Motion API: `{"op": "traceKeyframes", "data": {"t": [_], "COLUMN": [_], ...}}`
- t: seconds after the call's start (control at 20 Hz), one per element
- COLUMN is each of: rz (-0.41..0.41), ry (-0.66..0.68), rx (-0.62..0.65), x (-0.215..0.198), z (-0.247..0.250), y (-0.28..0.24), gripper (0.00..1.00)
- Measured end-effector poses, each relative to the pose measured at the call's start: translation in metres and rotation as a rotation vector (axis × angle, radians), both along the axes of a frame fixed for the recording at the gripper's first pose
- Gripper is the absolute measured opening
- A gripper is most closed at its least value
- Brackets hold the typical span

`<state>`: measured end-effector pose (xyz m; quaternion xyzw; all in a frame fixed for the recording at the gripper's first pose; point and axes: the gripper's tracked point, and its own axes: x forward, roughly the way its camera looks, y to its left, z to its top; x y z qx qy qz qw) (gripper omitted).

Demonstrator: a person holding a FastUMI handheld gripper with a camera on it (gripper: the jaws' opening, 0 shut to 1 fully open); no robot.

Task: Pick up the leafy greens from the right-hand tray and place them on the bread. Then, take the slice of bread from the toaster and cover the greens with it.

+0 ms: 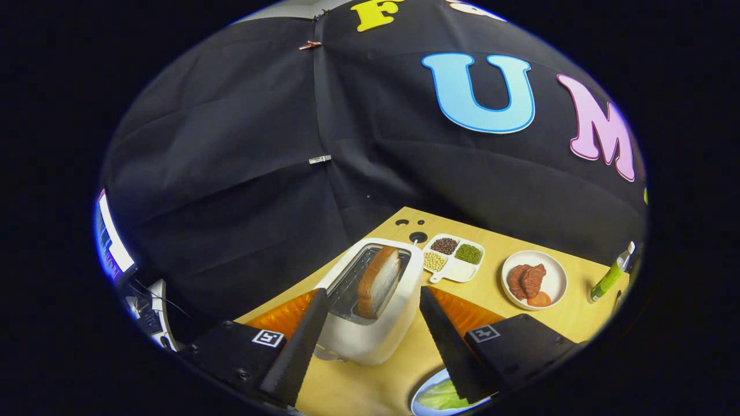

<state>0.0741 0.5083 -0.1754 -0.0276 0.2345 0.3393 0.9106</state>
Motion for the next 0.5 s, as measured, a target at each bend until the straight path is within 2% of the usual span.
{"op": "traceKeyframes", "data": {"t": [0.35, 0.5], "rz": [-0.084, -0.111], "ry": [0.078, 0.059], "rx": [0.009, 0.025], "x": [0.031, 0.04], "z": [-0.042, -0.039], "y": [0.024, 0.029], "gripper": [0.96, 0.87]}}
